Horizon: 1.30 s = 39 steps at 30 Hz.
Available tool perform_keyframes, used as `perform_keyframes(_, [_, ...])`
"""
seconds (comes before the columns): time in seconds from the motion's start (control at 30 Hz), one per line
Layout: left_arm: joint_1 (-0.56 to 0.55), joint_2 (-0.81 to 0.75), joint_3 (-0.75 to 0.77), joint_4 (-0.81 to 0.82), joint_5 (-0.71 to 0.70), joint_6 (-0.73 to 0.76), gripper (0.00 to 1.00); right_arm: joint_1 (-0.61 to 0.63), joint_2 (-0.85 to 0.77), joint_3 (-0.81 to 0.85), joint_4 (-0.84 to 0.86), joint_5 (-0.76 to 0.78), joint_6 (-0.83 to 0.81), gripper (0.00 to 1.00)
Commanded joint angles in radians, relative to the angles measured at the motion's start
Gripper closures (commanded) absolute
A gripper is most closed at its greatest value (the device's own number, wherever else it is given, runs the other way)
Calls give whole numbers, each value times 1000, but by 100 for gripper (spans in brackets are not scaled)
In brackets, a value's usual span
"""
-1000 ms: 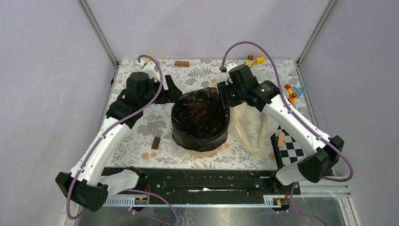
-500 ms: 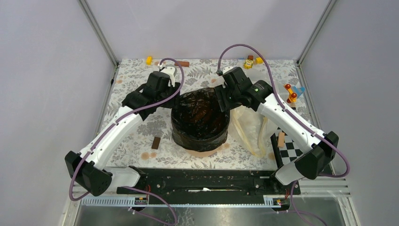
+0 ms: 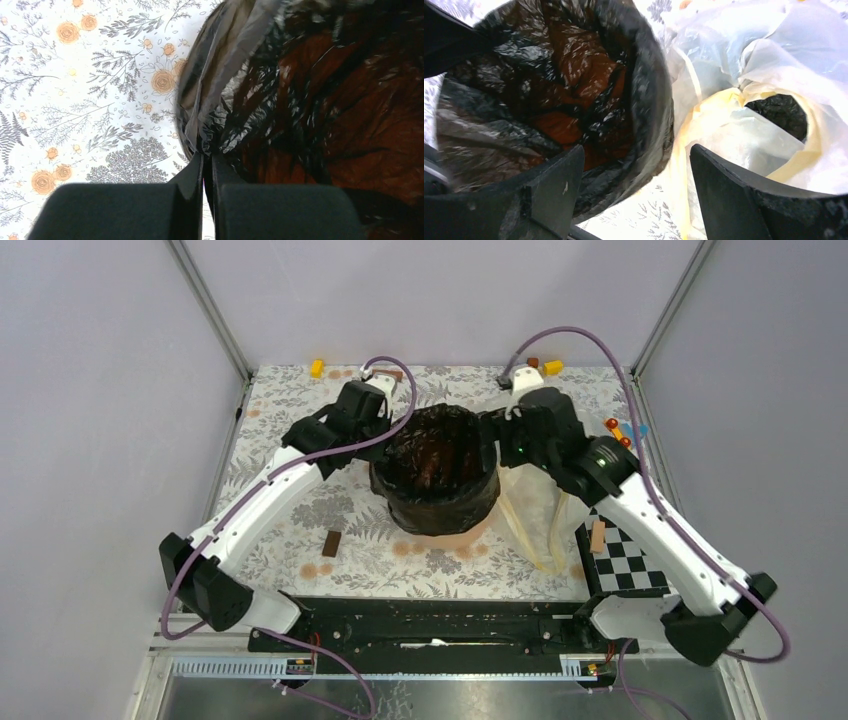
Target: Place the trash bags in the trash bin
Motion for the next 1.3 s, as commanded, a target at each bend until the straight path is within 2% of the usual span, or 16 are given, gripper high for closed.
perform_keyframes(0.0, [6, 32, 90, 4, -99, 5, 100, 8, -125, -60, 130, 71, 18, 15])
perform_keyframes(0.27, [72, 125, 220, 7, -158, -15, 100, 8, -254, -131, 164, 183, 33, 12])
perform_keyframes(0.37, [161, 187, 293, 7, -163, -25, 100, 8, -264, -145, 167, 197, 39, 11])
perform_keyframes(0.53, [319, 307, 413, 8, -47, -51, 100, 8, -252, -167, 170, 177, 67, 11])
perform_keyframes(0.9, [384, 455, 540, 52, -29, -68, 99, 8, -288, -265, 234, 159, 96, 10])
perform_keyframes(0.93, [385, 458, 547, 51, -24, -73, 92, 8, -290, -268, 235, 159, 93, 9])
perform_keyframes(1.03, [385, 438, 551, 52, 12, -95, 62, 9, -297, -286, 241, 150, 81, 7])
perform_keyframes(1.2, [382, 343, 507, 69, 34, -119, 34, 8, -329, -369, 313, 113, 79, 4])
perform_keyframes(1.27, [382, 291, 471, 89, 37, -126, 19, 8, -350, -411, 355, 104, 93, 3])
